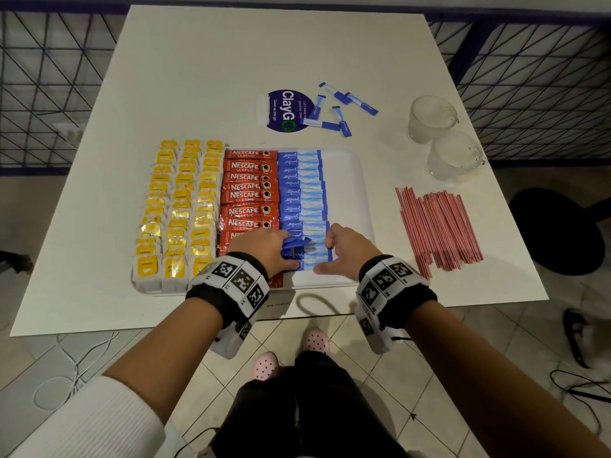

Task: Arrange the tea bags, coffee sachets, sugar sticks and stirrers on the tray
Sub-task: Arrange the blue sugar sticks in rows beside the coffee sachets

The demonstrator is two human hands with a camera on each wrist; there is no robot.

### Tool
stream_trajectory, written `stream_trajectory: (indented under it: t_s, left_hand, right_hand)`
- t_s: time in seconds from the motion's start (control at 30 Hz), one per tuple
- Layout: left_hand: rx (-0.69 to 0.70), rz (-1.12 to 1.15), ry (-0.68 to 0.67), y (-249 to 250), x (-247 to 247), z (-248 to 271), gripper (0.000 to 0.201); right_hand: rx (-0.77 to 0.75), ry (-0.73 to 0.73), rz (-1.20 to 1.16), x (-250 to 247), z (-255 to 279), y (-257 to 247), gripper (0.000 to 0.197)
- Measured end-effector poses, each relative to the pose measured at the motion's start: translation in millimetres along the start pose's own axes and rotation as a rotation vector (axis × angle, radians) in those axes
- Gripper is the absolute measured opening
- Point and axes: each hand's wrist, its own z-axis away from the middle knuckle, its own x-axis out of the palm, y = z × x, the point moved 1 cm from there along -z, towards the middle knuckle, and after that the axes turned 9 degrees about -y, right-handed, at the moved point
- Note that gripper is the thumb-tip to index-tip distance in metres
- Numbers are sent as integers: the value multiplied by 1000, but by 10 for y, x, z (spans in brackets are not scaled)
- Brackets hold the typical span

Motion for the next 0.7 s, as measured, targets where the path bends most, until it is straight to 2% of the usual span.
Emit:
stream_trajectory:
  t_s: [0.47, 0.6, 0.7]
  left_hand:
    - [12, 3, 36, -8, 24, -35, 38]
    - [25, 76, 81, -30, -14, -4, 36]
    - [99, 193, 72, -33, -65, 23, 32]
  right_hand:
    - [-10, 11, 33, 12, -43, 38, 42]
    - [-40, 37, -115, -66, 33, 12, 39]
    - [-121, 76, -321, -154, 95, -49, 35]
